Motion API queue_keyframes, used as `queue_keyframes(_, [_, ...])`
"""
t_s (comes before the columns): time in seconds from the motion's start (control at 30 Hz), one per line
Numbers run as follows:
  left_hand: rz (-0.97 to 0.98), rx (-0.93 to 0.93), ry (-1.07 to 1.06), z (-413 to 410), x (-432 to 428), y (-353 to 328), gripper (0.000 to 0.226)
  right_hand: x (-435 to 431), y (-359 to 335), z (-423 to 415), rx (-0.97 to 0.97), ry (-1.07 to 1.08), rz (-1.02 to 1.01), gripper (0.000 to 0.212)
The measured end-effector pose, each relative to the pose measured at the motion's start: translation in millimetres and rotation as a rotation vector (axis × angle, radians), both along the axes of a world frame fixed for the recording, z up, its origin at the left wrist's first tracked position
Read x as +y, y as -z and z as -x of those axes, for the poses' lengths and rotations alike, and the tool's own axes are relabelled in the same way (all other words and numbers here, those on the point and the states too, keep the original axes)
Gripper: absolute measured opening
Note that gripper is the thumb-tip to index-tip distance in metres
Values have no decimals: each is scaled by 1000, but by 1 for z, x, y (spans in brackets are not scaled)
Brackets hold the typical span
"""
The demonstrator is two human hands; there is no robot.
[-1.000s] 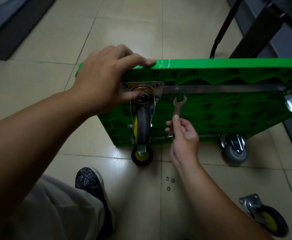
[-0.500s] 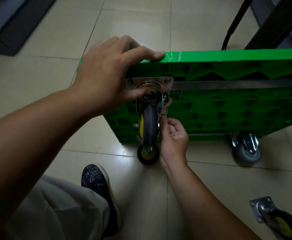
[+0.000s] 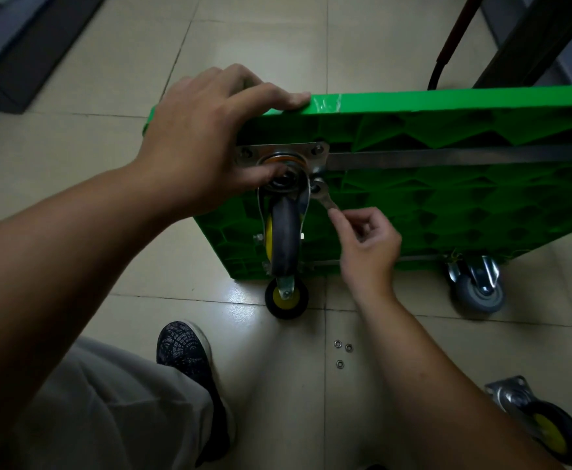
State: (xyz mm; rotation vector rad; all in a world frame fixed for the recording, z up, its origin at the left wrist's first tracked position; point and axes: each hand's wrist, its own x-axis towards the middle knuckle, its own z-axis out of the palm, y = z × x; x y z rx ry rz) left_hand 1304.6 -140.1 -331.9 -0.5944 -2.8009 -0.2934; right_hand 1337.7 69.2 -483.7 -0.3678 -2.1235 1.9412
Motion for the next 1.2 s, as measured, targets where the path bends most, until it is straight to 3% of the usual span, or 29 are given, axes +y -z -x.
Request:
queue_keyframes(0.13, [-5,2,12,0,0,-1,68,34,-34,16,-10,-122,-402,20])
queue_keyframes(0.33, [4,6,25,0,-1,-2,68,33,-101,11,131,-80,-1158,29])
queue_keyframes(0.43, [4,10,30,-1,-1,-2,67,31,-117,11,150,-117,-1250,27])
queue_keyframes(0.5, [3,10,35,-2,-2,-2,67,46,-115,15,61,-218,-1080,25])
queue_keyframes(0.57, [6,7,39,-3,-3,-1,68,58,-104,16,-6,-256,-683,20])
queue_keyframes(0.7, [4,4,33,-2,-2,-2,68,33,-51,-6,-144,-69,195,8])
queue_keyframes(0.8, [-2,8,26,-2,-2,-2,67,1,-16,-26,-264,57,547,10])
queue_keyframes(0.93, [-1,11,23,-2,-1,-2,67,-29,5,-38,-305,114,703,10])
queue_keyframes(1.2, [12,12,13,-1,-1,0,67,-46,9,-32,-263,57,707,11])
